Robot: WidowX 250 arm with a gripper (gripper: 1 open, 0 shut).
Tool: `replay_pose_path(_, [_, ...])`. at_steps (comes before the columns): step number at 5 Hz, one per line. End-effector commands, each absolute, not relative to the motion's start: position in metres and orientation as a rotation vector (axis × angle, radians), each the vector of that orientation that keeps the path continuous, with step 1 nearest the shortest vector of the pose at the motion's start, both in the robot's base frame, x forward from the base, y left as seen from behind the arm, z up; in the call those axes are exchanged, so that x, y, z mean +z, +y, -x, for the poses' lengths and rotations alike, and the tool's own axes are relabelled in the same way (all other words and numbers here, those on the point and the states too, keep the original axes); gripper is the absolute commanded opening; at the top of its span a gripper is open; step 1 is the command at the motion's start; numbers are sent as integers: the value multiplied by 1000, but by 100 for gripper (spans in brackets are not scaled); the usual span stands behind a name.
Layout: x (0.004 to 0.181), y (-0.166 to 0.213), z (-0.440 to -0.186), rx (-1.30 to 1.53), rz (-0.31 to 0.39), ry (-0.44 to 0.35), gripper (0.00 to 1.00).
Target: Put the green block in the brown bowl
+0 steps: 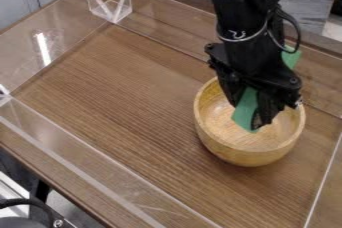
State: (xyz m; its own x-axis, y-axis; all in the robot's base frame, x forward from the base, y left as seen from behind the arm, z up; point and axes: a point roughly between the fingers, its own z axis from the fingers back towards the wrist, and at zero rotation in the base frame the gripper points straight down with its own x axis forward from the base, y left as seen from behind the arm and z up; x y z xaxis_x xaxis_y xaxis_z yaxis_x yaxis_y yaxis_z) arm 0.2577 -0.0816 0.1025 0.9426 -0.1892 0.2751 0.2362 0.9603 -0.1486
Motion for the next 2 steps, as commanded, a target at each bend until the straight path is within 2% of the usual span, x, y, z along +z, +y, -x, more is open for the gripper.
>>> replay_pose_path(1, [115, -81, -267, -219, 189, -309, 0])
replay_pose_path(2, [114, -81, -268, -218, 191, -308, 0])
